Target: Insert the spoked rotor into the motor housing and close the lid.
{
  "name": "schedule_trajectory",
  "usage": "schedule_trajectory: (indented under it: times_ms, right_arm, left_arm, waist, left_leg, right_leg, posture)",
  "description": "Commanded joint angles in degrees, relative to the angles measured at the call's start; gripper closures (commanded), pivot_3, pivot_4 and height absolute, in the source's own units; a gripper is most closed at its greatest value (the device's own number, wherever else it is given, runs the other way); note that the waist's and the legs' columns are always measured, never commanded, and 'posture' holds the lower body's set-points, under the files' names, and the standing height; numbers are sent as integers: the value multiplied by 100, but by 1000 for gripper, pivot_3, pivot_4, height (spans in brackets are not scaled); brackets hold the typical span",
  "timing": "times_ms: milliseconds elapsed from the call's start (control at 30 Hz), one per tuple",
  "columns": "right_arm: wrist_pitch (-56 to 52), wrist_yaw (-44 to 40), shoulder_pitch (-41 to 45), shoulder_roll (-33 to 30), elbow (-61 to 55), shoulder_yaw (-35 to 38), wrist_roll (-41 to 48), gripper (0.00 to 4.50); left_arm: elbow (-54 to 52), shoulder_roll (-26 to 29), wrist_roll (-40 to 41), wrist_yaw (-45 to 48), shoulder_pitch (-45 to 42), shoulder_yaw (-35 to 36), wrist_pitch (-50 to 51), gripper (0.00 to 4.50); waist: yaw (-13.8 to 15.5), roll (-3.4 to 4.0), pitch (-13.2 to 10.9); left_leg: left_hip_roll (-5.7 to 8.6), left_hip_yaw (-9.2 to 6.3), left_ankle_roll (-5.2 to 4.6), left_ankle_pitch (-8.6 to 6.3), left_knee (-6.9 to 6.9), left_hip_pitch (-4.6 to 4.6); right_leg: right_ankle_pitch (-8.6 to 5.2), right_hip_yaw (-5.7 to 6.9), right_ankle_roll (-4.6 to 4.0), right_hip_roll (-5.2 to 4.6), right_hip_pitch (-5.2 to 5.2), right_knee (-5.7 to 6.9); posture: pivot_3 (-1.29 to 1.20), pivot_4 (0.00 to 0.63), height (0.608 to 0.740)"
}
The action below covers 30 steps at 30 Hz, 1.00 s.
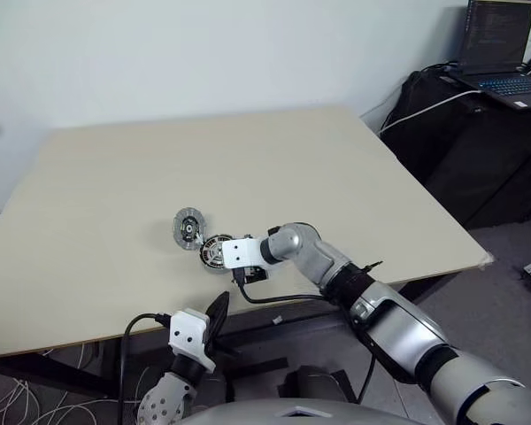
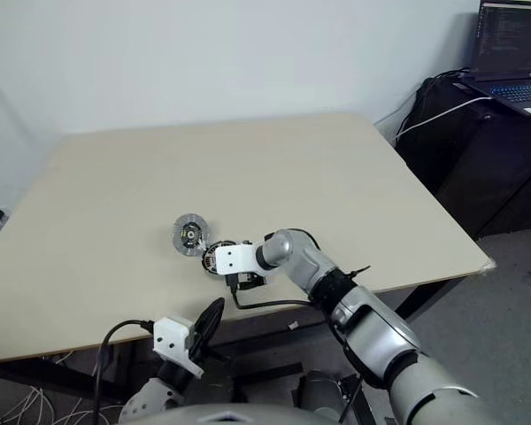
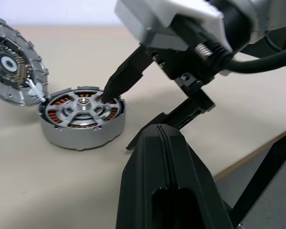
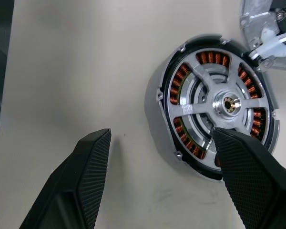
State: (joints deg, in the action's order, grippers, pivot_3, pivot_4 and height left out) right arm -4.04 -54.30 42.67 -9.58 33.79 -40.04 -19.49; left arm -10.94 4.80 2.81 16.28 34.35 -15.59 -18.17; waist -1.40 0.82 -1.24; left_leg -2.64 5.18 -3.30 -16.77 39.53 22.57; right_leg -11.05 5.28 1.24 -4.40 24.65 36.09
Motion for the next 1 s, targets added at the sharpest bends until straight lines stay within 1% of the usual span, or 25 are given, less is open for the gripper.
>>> schedule_trajectory:
  times_ms: [33,500,600,800,1000]
  right_arm:
    - [145,-65,284,36,144,55,-111,850]
    - [383,-252,487,131,528,57,-326,850]
    - [435,-272,505,171,537,67,-323,1456]
    - [474,-316,481,310,533,32,-365,3338]
    - [531,-302,494,387,587,12,-465,3338]
  left_arm:
    - [-93,33,56,15,-26,-32,-174,4500]
    - [-33,41,124,-71,55,4,-279,4500]
    - [-43,31,92,-117,77,4,-253,4500]
    - [-65,19,74,-182,94,-36,-244,4500]
    - [-64,1,72,-222,116,-61,-254,4500]
  waist:
    - [0,0,0]
    - [-5,2,-1]
    - [-6,2,-1]
    - [-10,4,-1]
    - [-9,4,-1]
  left_leg:
    - [0,0,0,0,0,0]
    - [-1,0,0,0,0,0]
    - [-1,1,0,0,0,0]
    - [-1,0,0,0,0,-1]
    - [0,1,1,0,0,-1]
  right_leg:
    - [0,0,0,0,0,0]
    - [0,1,-1,0,0,1]
    - [0,0,-1,0,0,1]
    - [0,1,-1,0,0,3]
    - [0,0,-1,0,0,2]
  posture:
    - [0,0,740]
    - [0,0,740]
    - [0,0,740]
    - [0,0,740]
    - [0,0,740]
